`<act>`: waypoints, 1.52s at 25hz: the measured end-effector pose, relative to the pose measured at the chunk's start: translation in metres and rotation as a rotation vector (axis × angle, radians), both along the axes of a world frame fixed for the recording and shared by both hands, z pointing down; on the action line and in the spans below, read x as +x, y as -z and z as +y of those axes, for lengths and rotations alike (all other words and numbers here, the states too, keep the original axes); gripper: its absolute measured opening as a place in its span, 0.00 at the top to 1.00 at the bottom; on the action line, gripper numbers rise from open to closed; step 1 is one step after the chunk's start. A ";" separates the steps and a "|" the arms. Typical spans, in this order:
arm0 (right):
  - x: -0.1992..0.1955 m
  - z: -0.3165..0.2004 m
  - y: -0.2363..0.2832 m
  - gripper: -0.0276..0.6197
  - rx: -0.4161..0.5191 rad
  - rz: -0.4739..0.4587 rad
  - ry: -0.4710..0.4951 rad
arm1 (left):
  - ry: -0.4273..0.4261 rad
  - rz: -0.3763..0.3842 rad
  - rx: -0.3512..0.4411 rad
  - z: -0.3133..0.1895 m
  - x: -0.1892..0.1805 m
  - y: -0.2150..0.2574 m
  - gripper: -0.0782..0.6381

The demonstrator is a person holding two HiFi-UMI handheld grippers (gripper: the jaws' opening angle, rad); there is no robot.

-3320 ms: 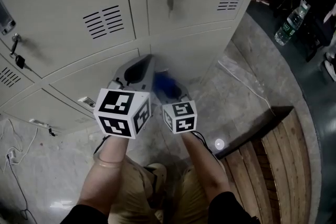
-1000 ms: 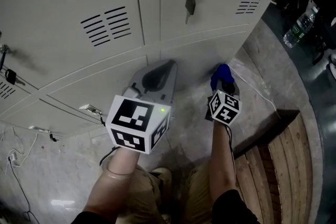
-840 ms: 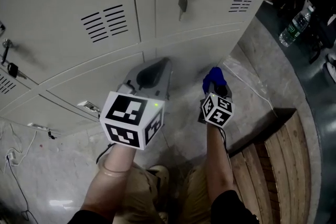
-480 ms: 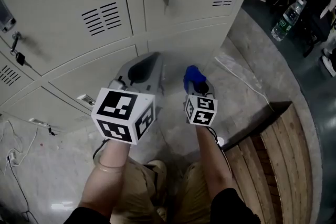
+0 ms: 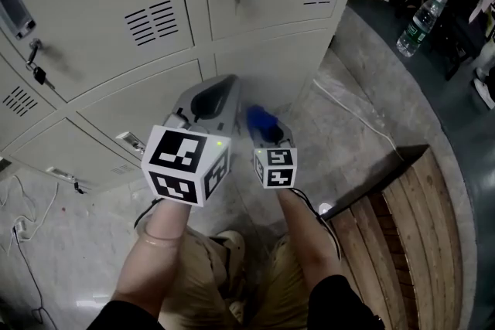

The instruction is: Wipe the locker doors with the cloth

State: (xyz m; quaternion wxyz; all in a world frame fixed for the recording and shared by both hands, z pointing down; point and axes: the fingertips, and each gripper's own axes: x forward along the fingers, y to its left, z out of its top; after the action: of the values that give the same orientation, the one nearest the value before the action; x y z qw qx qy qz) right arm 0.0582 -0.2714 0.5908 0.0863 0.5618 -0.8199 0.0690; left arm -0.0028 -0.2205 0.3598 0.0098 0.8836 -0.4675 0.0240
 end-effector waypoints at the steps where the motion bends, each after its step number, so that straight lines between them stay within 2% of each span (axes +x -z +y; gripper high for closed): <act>1: -0.004 0.000 0.001 0.82 0.006 0.005 0.011 | -0.003 -0.019 0.006 -0.001 0.001 -0.004 0.88; 4: -0.008 -0.001 -0.001 0.82 0.001 -0.005 0.012 | -0.004 -0.040 0.009 -0.005 0.002 -0.014 0.88; 10: -0.018 -0.008 -0.014 0.82 -0.020 -0.005 0.025 | 0.035 0.045 -0.017 -0.017 -0.013 -0.016 0.88; 15: -0.020 -0.012 -0.029 0.82 -0.048 0.005 0.023 | 0.019 0.055 -0.018 -0.019 -0.011 -0.016 0.88; 22: -0.027 -0.017 -0.037 0.82 -0.056 0.006 0.028 | 0.010 0.108 -0.043 -0.025 -0.009 -0.017 0.88; 33: -0.029 -0.028 -0.047 0.82 -0.063 -0.024 0.031 | -0.006 0.126 -0.051 -0.032 -0.005 -0.018 0.88; 38: -0.026 -0.031 -0.048 0.82 -0.048 0.012 0.054 | -0.024 0.113 -0.058 -0.036 0.004 -0.021 0.88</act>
State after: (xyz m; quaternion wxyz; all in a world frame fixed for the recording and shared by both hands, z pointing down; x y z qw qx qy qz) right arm 0.0317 -0.3024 0.6388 0.1063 0.5378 -0.8322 0.0830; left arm 0.0007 -0.2564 0.3805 0.0614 0.8883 -0.4549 -0.0126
